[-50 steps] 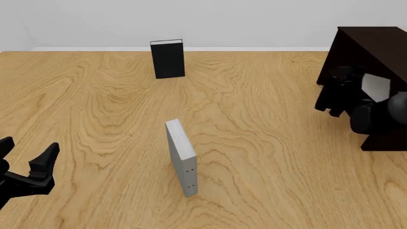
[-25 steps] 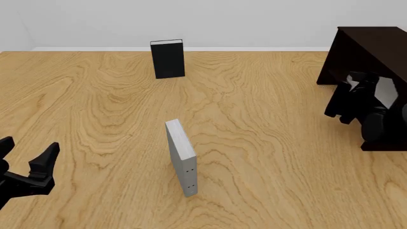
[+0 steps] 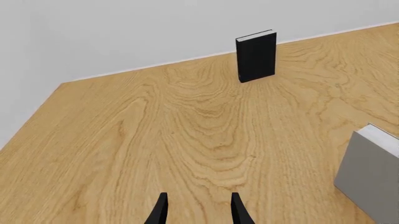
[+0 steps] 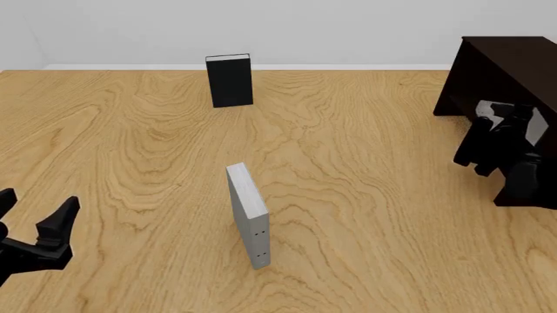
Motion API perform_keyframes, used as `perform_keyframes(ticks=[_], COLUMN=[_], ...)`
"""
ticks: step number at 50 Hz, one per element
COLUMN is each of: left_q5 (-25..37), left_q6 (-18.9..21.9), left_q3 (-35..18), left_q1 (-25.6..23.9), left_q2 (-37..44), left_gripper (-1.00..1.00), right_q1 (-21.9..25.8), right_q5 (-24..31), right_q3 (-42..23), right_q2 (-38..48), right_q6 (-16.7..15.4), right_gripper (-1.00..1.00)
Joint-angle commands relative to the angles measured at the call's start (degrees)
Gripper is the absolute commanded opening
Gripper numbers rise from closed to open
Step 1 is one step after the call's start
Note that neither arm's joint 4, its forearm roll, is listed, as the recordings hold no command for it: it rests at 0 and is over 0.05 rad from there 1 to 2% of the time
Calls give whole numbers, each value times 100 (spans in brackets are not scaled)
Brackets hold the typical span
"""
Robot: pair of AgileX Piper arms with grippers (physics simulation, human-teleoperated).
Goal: Pick up the book on the right and place it on the cabinet shelf.
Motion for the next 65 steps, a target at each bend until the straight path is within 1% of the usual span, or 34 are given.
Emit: perform_keyframes(ticks=[1, 3, 5, 6, 9, 10, 12, 13, 15, 17, 18, 20, 22, 23, 25, 27, 29, 32, 33, 35, 37, 40, 41, 43, 45, 46, 47, 49, 51, 56, 57, 59, 61, 65], left_q5=[51, 54, 56, 40, 52, 55, 28, 21, -5, -6, -3, -21, -43, -69, -79, -52, -4, -11, -20, -54, -50, -73, -77, -78, -72, -69, -73, -110, -147, -230, -233, -247, -205, -156], left_q6=[5, -4, 1, -1, -4, -1, 2, 0, -4, -4, 1, -5, 0, -14, 12, -13, -3, 1, -9, -5, 0, 6, -11, -5, -9, -8, -4, -19, 9, -21, -20, -18, -6, -1], left_q3=[0, 0, 0, 0, 0, 0, 0, 0, 0, 0, 0, 0, 0, 0, 0, 0, 0, 0, 0, 0, 0, 0, 0, 0, 0, 0, 0, 0, 0, 0, 0, 0, 0, 0], left_q1=[12, 13, 2, 11, 15, 14, 15, 11, 0, 0, 10, 11, 3, 1, -10, 0, 5, 2, 9, -13, -19, -14, -4, -5, -10, -26, -28, -18, -20, -27, -26, -18, -6, -11], left_q2=[-58, -66, -60, -41, -56, -62, -34, -28, 4, 9, 6, 22, 44, 72, 86, 56, 10, 18, 22, 69, 62, 81, 85, 90, 90, 88, 95, 134, 176, 265, 263, 264, 205, 141], left_gripper=[100, 100, 100, 100, 100, 100, 100, 100, 100, 100, 100, 100, 100, 100, 100, 100, 100, 100, 100, 100, 100, 100, 100, 100, 100, 100, 100, 100, 100, 100, 100, 100, 100, 100], right_q1=[-193, -158, -170, -130, -67, -83, -28, -14, 62, 118, 174, 254, 280, 315, 369, 373, 432, 492, 514, 562, 570, 648, 689, 722, 800, 885, 898, 1077, 1185, 1326, 1362, 1457, 1520, 1605], right_q5=[6, 52, -54, 37, 32, -44, 23, -34, 68, 75, 160, 96, 210, 147, 302, 186, 330, 381, 327, 434, 406, 466, 428, 495, 460, 622, 666, 1023, 975, 1074, 1084, 1218, 1342, 1878], right_q3=[139, 114, 154, 105, 92, 118, 72, 89, 29, 9, -32, -45, -80, -59, -124, -113, -170, -206, -198, -245, -223, -244, -205, -228, -183, -216, -205, -295, -198, 48, 100, 187, 296, 280], right_q2=[66, 43, 96, 63, 78, 97, 72, 108, 62, 44, -2, 20, -34, 1, -75, -52, -104, -175, -176, -243, -238, -326, -332, -428, -487, -632, -689, -1003, -1140, -1672, -1704, -1988, -2231, -2823], right_q6=[-24, 31, -80, 16, -3, -80, -28, -100, -28, -68, 11, -81, 5, -94, 35, -104, -10, -7, -78, 4, -61, -2, -64, 42, -3, 176, 215, 619, 609, 989, 981, 1220, 1329, 1915], right_gripper=[100, 100, 100, 100, 100, 100, 100, 100, 100, 100, 100, 100, 100, 100, 100, 100, 100, 100, 100, 100, 100, 100, 100, 100, 100, 100, 100, 100, 100, 100, 100, 100, 100, 100])
